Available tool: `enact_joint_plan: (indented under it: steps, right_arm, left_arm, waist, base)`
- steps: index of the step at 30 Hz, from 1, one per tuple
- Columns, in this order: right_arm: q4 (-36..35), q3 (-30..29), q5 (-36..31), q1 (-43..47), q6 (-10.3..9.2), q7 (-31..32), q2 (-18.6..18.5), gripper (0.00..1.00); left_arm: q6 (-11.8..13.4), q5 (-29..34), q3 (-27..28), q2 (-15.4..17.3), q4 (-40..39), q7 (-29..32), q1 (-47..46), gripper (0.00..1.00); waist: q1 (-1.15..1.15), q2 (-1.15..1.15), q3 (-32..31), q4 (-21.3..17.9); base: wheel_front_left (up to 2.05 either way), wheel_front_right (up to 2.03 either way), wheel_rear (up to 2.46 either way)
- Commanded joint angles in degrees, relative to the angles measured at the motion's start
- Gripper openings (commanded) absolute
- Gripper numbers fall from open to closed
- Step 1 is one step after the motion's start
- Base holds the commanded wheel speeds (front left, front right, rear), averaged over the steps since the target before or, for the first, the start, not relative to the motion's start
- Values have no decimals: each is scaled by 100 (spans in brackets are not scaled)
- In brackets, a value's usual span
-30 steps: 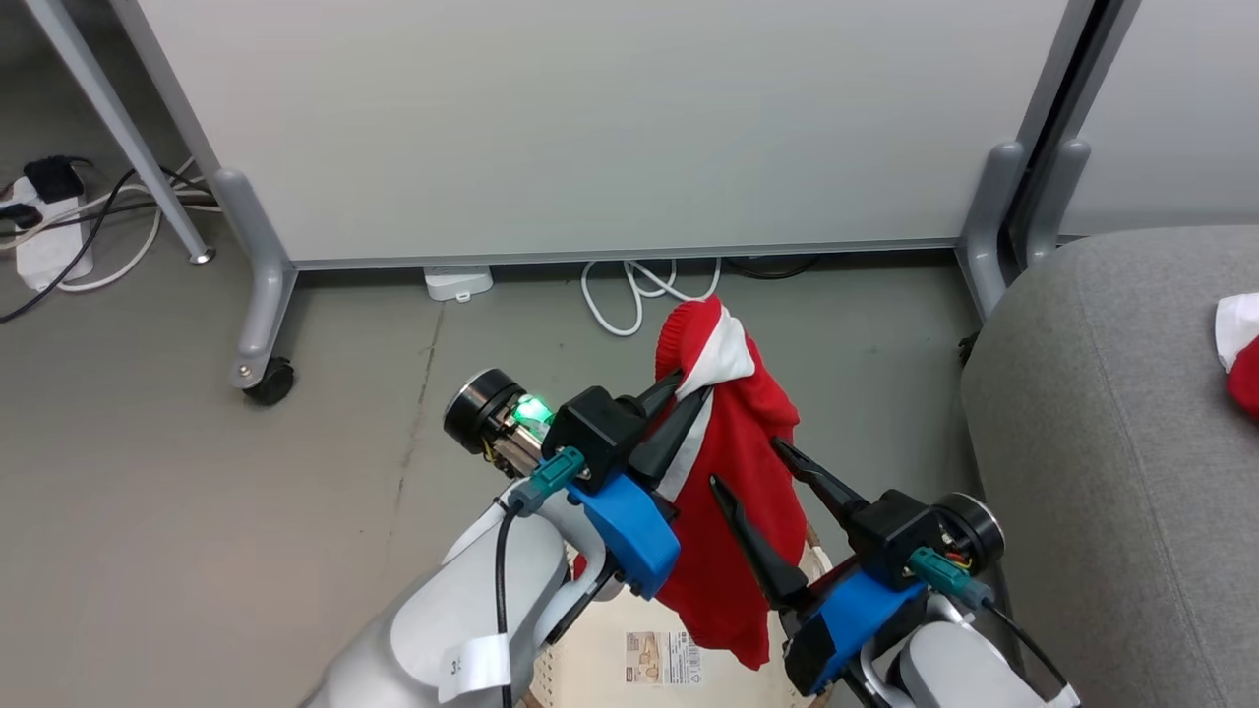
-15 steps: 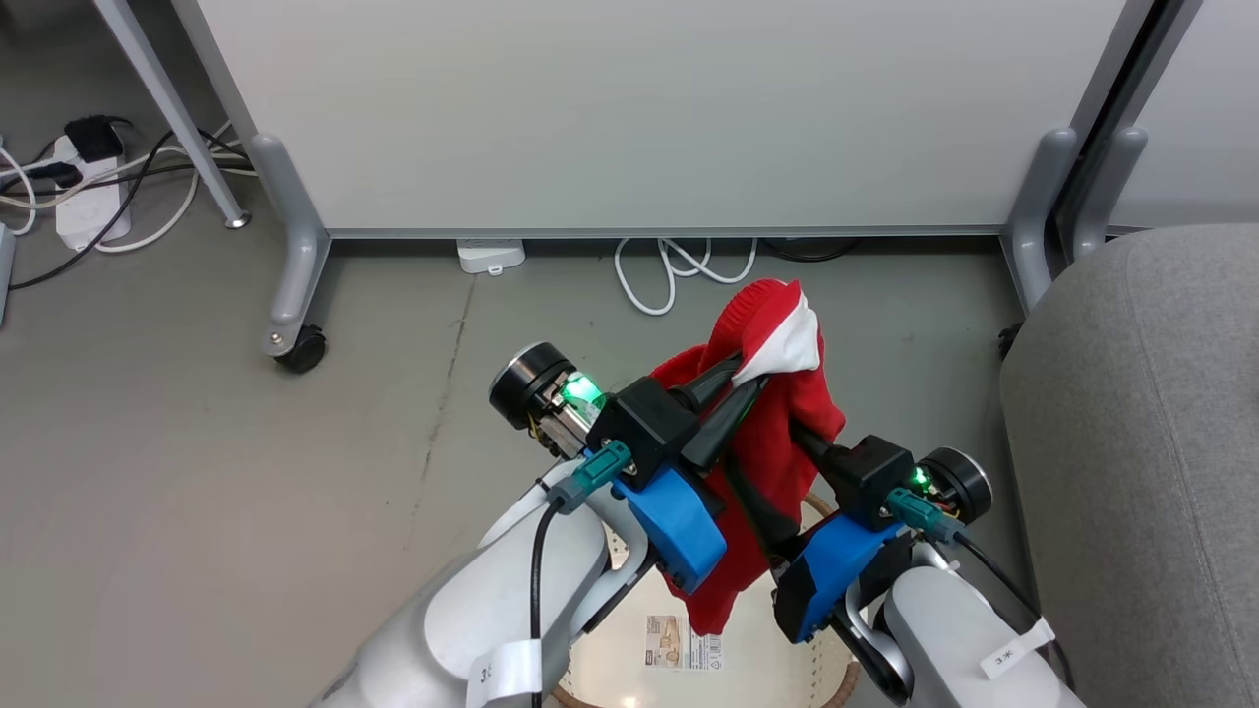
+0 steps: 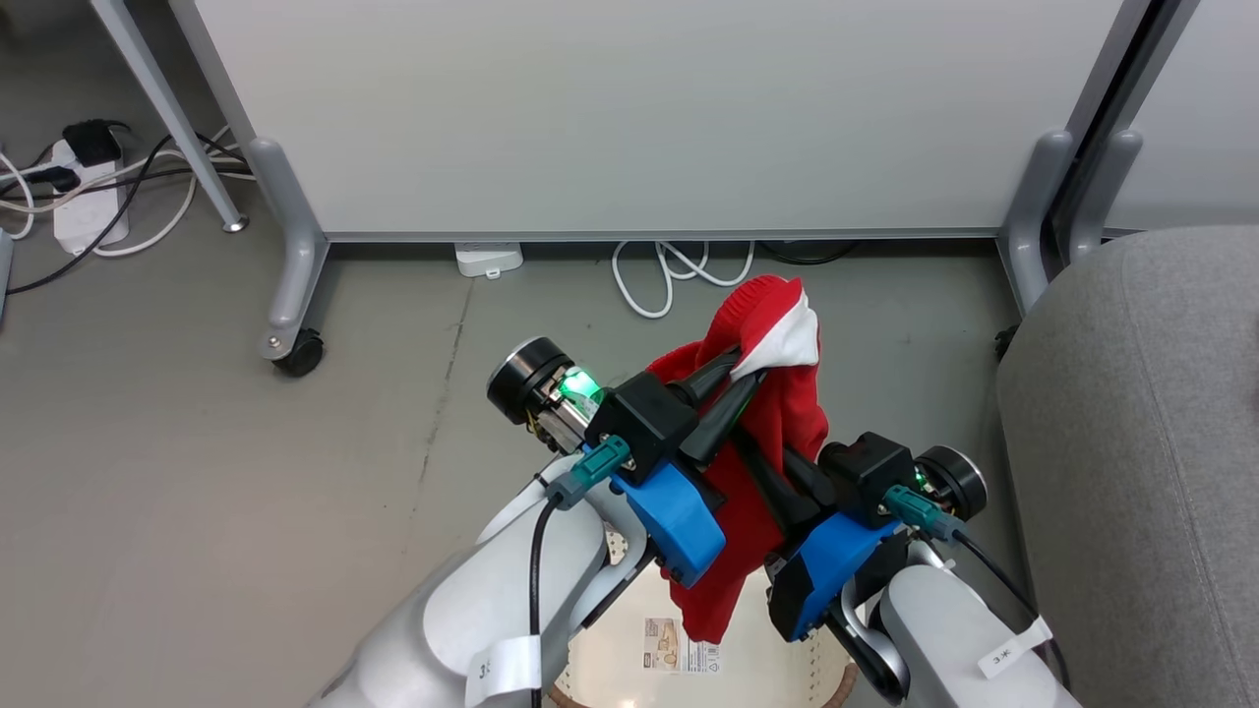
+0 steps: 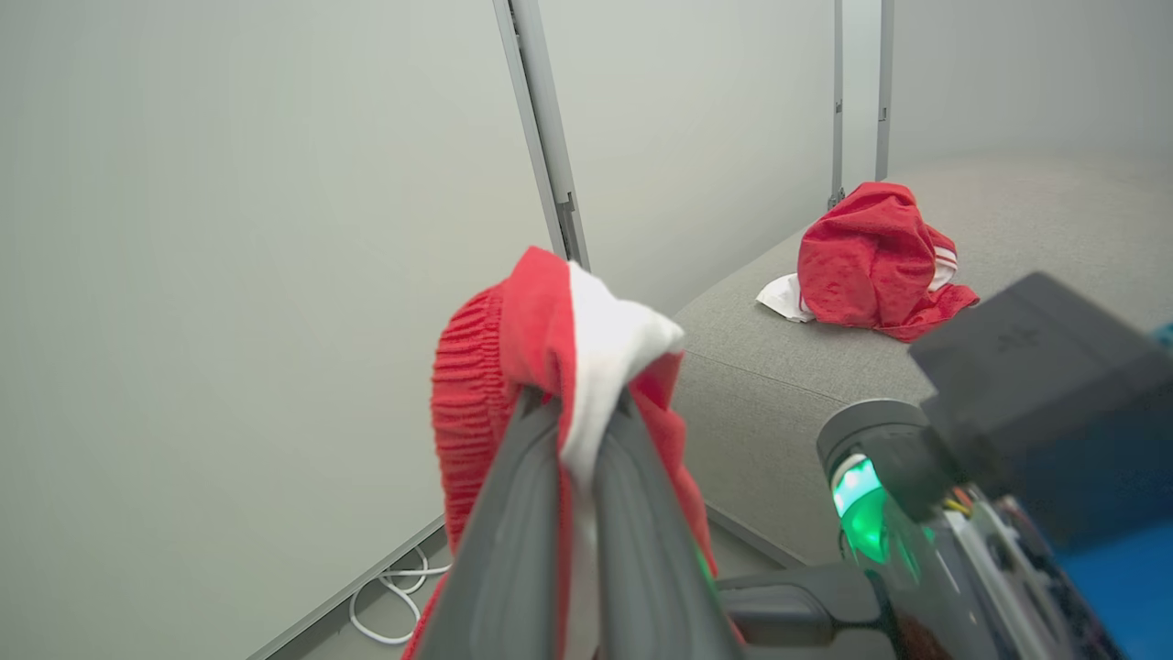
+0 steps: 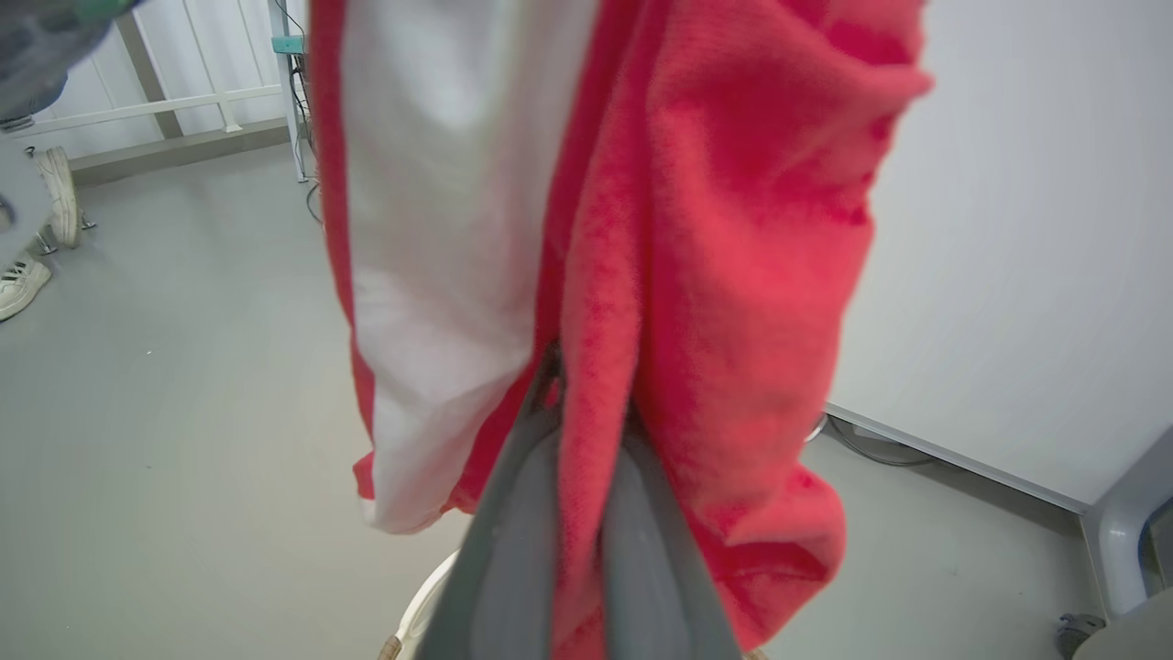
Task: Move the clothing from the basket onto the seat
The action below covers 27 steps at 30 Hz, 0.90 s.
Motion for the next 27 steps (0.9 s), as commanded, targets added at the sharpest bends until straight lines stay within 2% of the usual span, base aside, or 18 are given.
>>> enact_joint_plan:
  steps: [1,22,23,24,27]
  right_arm:
    - [-25,-11,33,61,1,-19,-4,0]
    - [-85,56,93,72,1,-19,-68,0]
    - [-90,57,98,78,1,-19,-68,0]
    - [-92,57,101,85,1,-19,-67,0]
    - [-105,59,107,102,1,-19,-66,0]
  left_arm:
    - [-32,43,42,-4,16,-28,14,0]
    - [-36,91,57,8,82,-28,53,0]
    - [-36,98,57,9,97,-28,57,61]
    - [-36,106,60,9,106,-28,57,100]
    - [-36,119,79,4,101,-28,61,100]
  waist:
    - [0,0,-2,-7]
    - [0,0,14,-41]
    - [0,0,10,-43]
    - [0,0,7,-44]
    - [0,0,1,-47]
  base:
    - [0,0,0]
    - [0,0,0]
    - [0,0,0]
    - [0,0,0]
    - [0,0,0]
